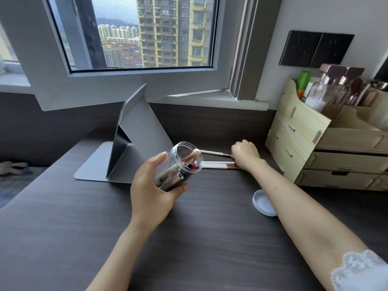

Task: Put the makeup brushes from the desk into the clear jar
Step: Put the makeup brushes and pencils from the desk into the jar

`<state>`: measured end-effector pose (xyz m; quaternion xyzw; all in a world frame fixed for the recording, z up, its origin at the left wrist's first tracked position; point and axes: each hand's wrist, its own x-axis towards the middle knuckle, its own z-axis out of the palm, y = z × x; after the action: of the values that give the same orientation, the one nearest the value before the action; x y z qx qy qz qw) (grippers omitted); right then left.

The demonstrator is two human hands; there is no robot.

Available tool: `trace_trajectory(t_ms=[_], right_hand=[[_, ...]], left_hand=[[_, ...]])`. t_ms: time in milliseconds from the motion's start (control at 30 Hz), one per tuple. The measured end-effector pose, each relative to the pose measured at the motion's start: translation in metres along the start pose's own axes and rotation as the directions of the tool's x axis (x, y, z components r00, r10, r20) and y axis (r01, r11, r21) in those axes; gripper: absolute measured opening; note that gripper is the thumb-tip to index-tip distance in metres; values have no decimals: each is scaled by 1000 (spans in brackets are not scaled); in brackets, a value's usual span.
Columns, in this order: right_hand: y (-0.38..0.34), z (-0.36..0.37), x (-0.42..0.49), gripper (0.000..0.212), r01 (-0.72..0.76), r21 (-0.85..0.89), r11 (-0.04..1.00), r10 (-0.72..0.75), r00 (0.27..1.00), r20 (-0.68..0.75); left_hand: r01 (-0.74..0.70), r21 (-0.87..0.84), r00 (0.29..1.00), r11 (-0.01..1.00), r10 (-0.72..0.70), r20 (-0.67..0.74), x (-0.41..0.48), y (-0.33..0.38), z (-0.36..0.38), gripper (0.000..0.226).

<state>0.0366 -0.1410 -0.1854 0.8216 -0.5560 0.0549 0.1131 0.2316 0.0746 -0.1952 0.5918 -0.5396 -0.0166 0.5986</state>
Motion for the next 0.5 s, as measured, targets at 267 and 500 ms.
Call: trace_trajectory(t_ms=[267, 500], right_hand=[[15, -80, -66, 15, 136, 864, 484, 263, 920, -292], [-6, -146, -150, 28, 361, 861, 360, 128, 894, -428]], left_hand=[[-26, 17, 1000, 1000, 27, -1, -1, 0, 0, 75], [-98, 49, 994, 994, 95, 47, -3, 3, 1, 76]])
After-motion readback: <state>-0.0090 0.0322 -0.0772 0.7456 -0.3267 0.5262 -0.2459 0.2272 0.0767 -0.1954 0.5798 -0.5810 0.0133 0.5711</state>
